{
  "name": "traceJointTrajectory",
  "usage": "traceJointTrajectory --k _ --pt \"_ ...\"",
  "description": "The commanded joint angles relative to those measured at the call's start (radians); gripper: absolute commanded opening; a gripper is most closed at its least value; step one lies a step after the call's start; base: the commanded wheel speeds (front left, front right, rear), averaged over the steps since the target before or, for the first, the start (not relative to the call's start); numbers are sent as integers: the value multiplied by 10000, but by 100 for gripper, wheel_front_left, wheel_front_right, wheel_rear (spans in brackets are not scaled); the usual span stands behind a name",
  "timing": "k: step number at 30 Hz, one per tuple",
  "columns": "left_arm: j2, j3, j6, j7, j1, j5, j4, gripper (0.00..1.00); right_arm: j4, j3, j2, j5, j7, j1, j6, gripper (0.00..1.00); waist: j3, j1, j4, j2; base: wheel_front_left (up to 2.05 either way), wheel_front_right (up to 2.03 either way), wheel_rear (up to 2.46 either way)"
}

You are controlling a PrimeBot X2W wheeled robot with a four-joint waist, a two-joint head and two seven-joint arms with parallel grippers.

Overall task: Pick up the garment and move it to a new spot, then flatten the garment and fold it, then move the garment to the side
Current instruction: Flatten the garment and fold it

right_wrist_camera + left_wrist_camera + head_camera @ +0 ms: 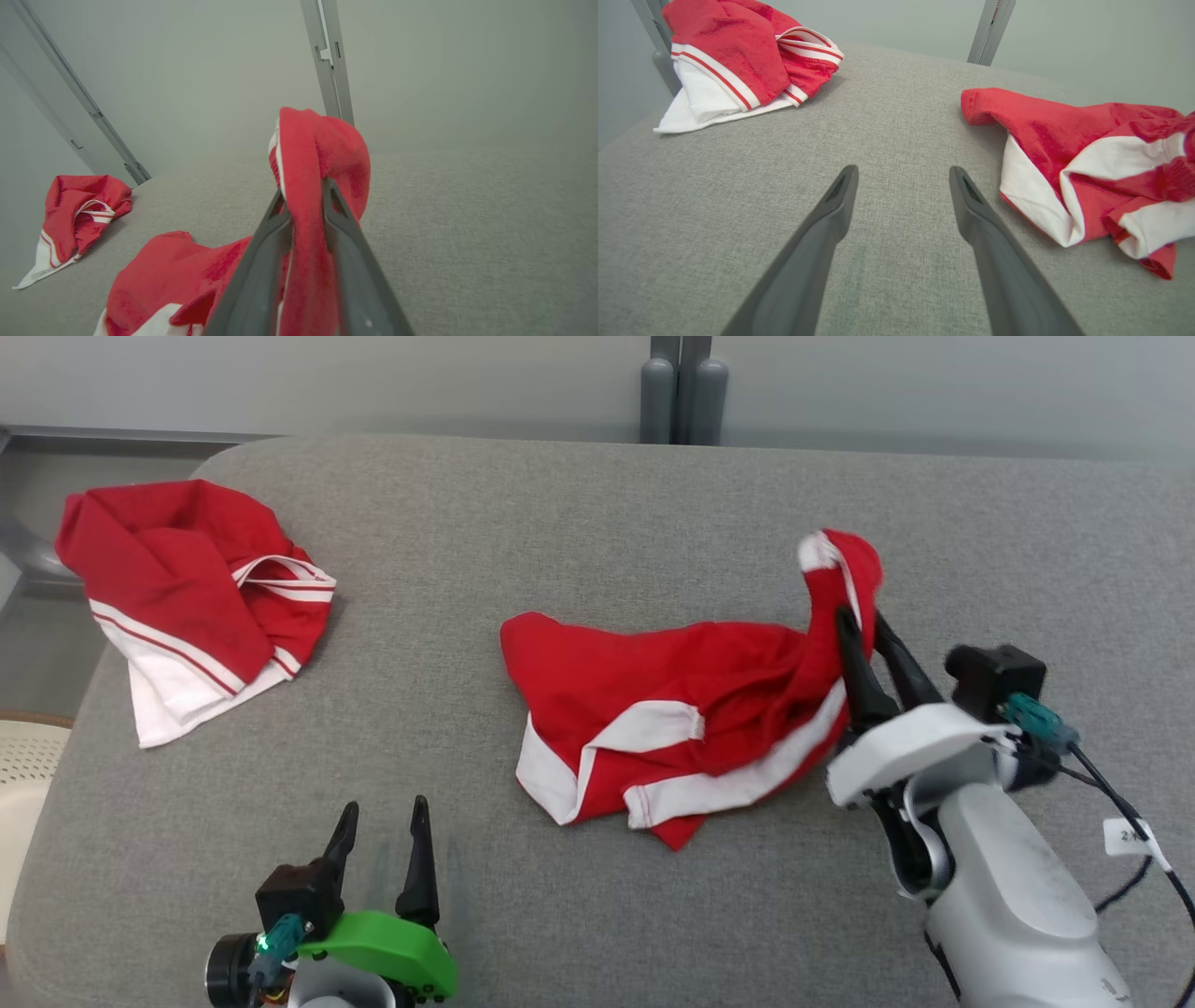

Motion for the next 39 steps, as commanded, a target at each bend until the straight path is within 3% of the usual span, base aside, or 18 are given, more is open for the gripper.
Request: traceJointTrajectory --k 1,5,10,13,22,30,31,33,34,39 --pt "28 -77 -44 -6 -254 49 -7 100 257 -597 -34 -430 -31 226 -1 100 277 0 -252 0 0 0 0" --pt "31 -135 -41 -6 -397 122 24 100 638 -1885 -18 -1099 -30 866 -1 100 406 0 -453 0 0 0 0" --pt "31 -174 -97 -6 -465 183 53 100 253 -2531 -29 -1703 -32 1202 -1 100 374 0 -670 0 0 0 0" --pt "33 -251 -98 -6 -483 151 112 100 -167 -1965 -13 -1576 -30 1419 0 100 321 0 -742 0 0 0 0" --pt "33 -451 -47 -6 -274 -28 130 100 -971 1364 -109 -425 -31 2279 -4 100 158 0 -534 0 0 0 0" --pt "31 -393 5 -6 -122 -77 142 100 -485 2112 -380 22 -31 2366 -3 100 139 0 -215 0 0 0 0" --pt "31 -398 -4 -6 -127 -80 146 100 -405 2145 -376 37 -31 2311 -3 94 142 0 -183 0 0 0 0" --pt "31 -415 -10 -6 -111 -98 178 100 -207 2301 -367 100 -32 2217 -3 44 139 0 -110 0 0 0 0" --pt "31 -436 -15 -6 -109 -106 179 100 -109 2377 -380 107 -31 2185 -3 4 140 0 -64 0 0 0 0" --pt "29 -535 18 -6 -138 -173 151 100 -288 2499 -527 260 -32 1598 -3 0 212 0 126 0 0 0 0"
